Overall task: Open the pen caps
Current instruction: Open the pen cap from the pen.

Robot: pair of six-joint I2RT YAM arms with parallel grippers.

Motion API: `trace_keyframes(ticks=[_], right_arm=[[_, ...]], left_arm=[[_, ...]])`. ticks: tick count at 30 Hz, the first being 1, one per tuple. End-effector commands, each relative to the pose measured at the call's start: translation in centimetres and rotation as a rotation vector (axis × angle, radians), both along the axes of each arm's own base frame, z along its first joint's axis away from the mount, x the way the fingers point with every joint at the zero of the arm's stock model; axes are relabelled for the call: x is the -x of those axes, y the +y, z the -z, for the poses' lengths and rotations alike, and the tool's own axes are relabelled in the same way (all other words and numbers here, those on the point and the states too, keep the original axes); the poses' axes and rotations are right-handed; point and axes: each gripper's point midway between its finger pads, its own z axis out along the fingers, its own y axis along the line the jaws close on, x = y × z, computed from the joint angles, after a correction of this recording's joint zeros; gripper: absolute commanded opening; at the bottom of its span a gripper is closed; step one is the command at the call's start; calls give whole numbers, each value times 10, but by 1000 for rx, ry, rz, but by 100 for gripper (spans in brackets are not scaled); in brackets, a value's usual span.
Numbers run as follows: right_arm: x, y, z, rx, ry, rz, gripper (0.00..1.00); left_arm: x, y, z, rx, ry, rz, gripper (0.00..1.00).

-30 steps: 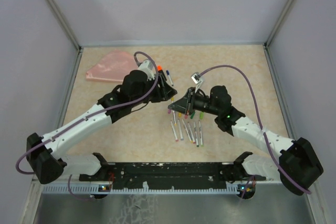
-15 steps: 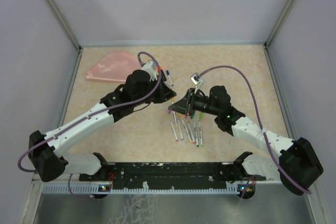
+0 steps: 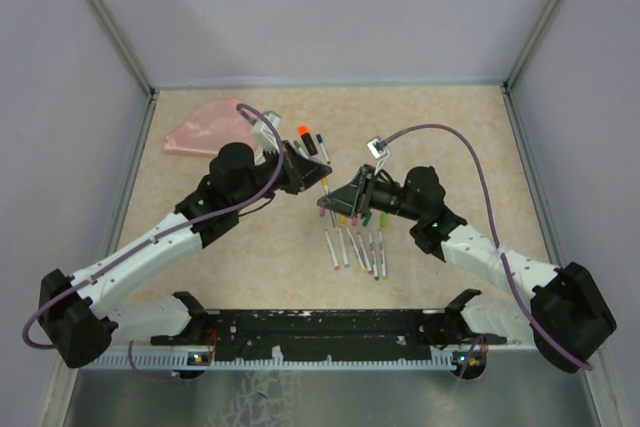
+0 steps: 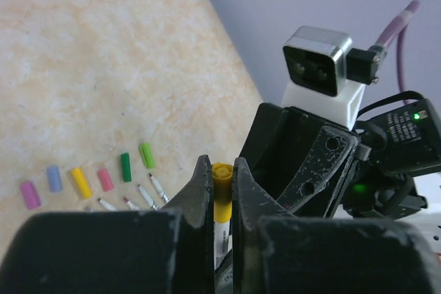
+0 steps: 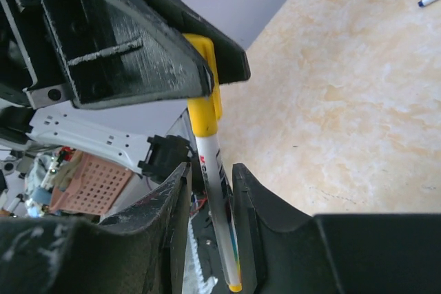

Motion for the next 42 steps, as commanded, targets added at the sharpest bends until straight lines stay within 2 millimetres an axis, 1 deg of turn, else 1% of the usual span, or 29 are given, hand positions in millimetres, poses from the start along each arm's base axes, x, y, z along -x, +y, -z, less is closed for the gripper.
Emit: trace_keyframes(ticks=[1,3,5,8,9,10,14,15,17,21,27,35,38,41,42], right_arm=[[12,1,-34,-118,-56,-49,30],[14,1,-35,-124,-51,-55,28],[15,1,-37,-129,-51,-58,22],[17,1,-36,-127,-44,-66,4],[17,2,-35,-122,-38,-67,0],[17,2,-35,-121,-36,-66,0],[12,0,-33,-83,-37,-36,0],[11,0,-32,-69,-39,-26,0],[8,-2,-32,-48,-52,-7,0],[7,-4,-31,-27,-61,5,0],[9,-2,-31,-9,-72,2,0],[11,-1,-31,-1,-81,1,0],[12,-1,-30,1,-81,-2,0],[14,0,-29,4,-81,-5,0],[14,0,-28,6,-80,-7,0]], left_arm=[[8,-3,-40,131,-122,79,0],[9,-2,-44,144,-139,85,0],[10,-2,-46,153,-149,96,0],[11,-3,-45,156,-142,100,0],[11,-3,-43,155,-136,101,1],[11,-3,-43,155,-132,99,3],[9,-1,-37,135,-98,83,28],[9,-1,-36,129,-90,81,31],[9,-1,-32,116,-71,81,35],[10,-4,-27,111,-46,94,36],[12,-10,-23,110,-23,127,35],[12,-12,-14,89,3,133,33],[12,-12,-13,84,6,132,21],[9,-11,-15,78,-3,119,2],[6,-10,-16,70,-10,106,0]])
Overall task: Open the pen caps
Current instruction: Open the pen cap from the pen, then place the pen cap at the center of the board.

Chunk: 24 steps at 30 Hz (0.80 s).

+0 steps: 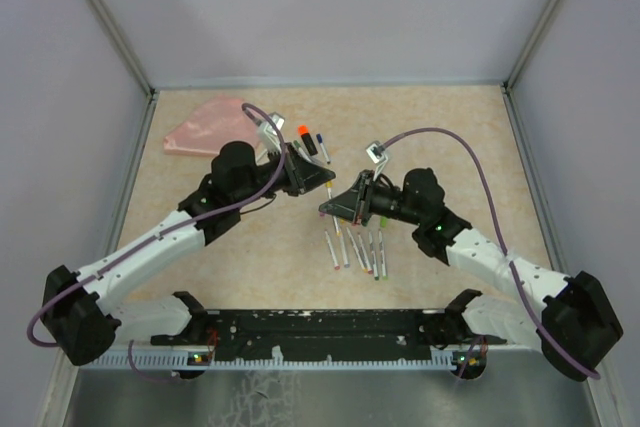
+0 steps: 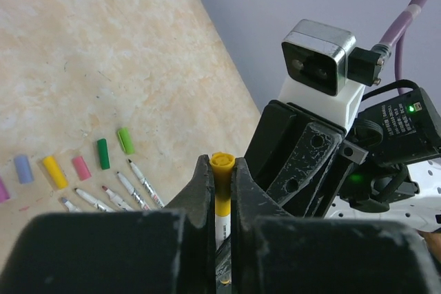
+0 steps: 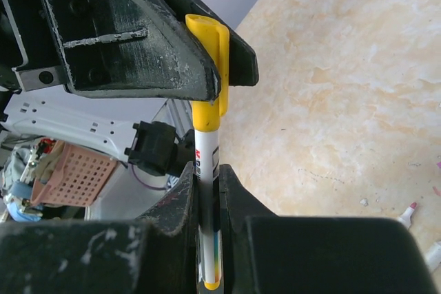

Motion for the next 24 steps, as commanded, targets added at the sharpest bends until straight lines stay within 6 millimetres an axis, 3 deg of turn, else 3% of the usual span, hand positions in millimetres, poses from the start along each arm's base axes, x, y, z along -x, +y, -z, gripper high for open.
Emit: trace_keyframes(ticks=[1,4,12,17,20,24], right_arm=[[3,3,-35,-56,-83,-11,0],[7,3,-34,-60,-87,-29,0],[16,6,-23,-53,-49,-42,0],[17,4,-17,-49,-32,-29,0],[14,-1,-16,-26,-42,4,0],[10,-8,-10,15,-49,48,0]], left_arm=[[-6,0,-22,3,-60,-14,0],[-25,12,-31,-19,-93,-84,0],[-106,61,-86,-21,-232,-330,0],[-129,63,-110,6,-270,-373,0],[-126,60,-100,-10,-255,-338,0],[-109,62,-55,-73,-177,-292,0]])
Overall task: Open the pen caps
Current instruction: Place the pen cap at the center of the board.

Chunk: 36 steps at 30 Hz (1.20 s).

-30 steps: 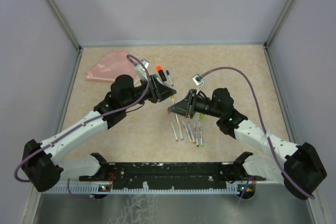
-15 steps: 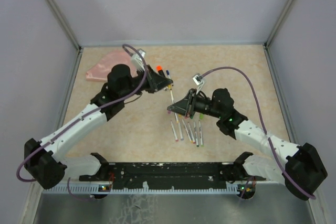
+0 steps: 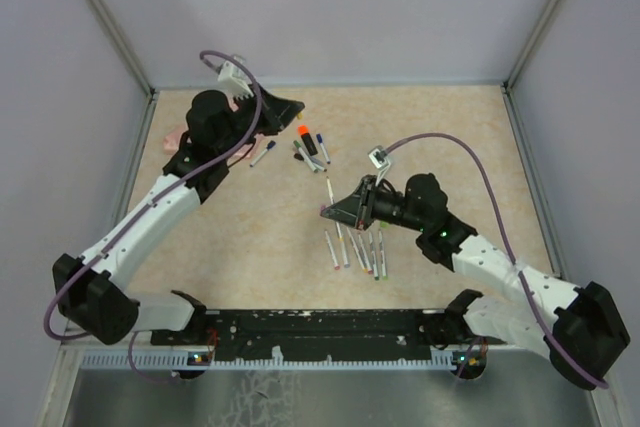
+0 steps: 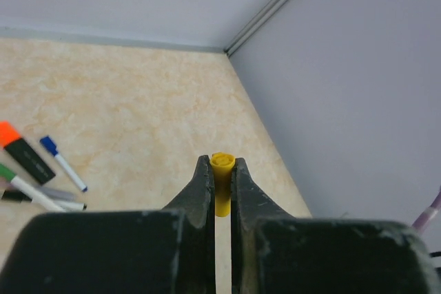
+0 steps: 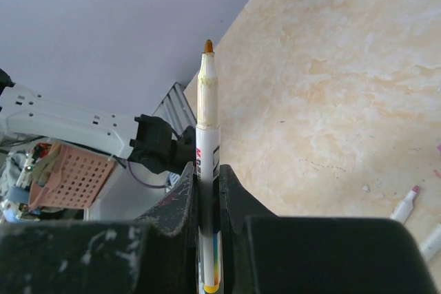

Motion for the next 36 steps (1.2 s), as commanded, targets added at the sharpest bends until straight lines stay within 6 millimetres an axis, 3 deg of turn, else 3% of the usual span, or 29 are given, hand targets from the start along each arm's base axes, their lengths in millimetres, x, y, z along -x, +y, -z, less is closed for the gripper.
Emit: trace_keyframes(ticks=[1,7,10,16,21,25,36], right_arm=[[-2,-7,-11,10,-65,47,0],[-8,-13,6,78,-48,92,0],[-10,-13,13,99,-32,103,0],[-12,-13,23,129,0,107,0],[-13,-15,25,134,12,119,0],[-13,-16,27,137,15,124,0],[-14,-17,31,146,26,135,0]], left_arm=[[18,4,46,-70,80,43,0],[53,17,153,-139,383,52,0],[63,23,196,-179,480,46,0],[60,25,249,-284,606,34,2],[53,20,304,-398,809,33,3],[49,13,327,-481,874,50,4],[50,-6,348,-546,905,120,14]])
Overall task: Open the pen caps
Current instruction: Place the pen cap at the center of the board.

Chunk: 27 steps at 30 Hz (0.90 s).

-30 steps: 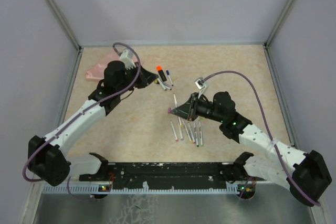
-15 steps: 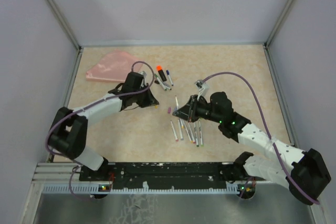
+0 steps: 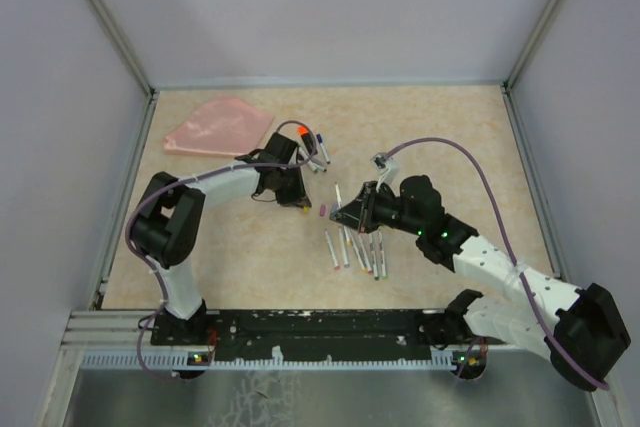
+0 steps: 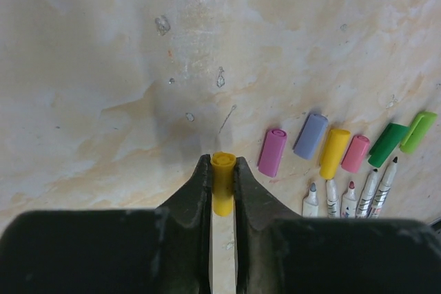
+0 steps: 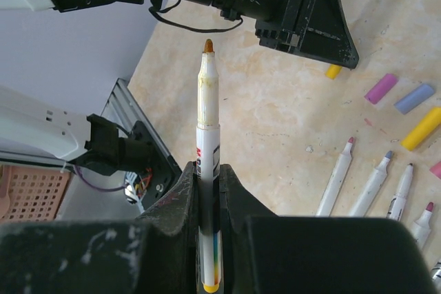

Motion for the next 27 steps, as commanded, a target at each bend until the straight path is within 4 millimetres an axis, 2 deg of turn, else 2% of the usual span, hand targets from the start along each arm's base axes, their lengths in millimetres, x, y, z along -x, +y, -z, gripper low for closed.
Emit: trace_keyframes(ticks=[1,9,16,21,27], right_arm=[[-1,3,-12,-24,-43,-2,0],[0,3,-10,-19,-39,-6,0],[1,5,-6,-17,-30,-18,0],[1,6,-5,-19,-24,-25,0],[4,10,-2,-25,-5,-49,0]], left_arm=[[4,-9,6,-8,25,53,16],[4,-12,10,-17,37,60,26],[3,-9,5,-30,26,52,30],[-3,-8,-18,-20,-30,45,31],[-10,-6,-64,11,-149,51,39]])
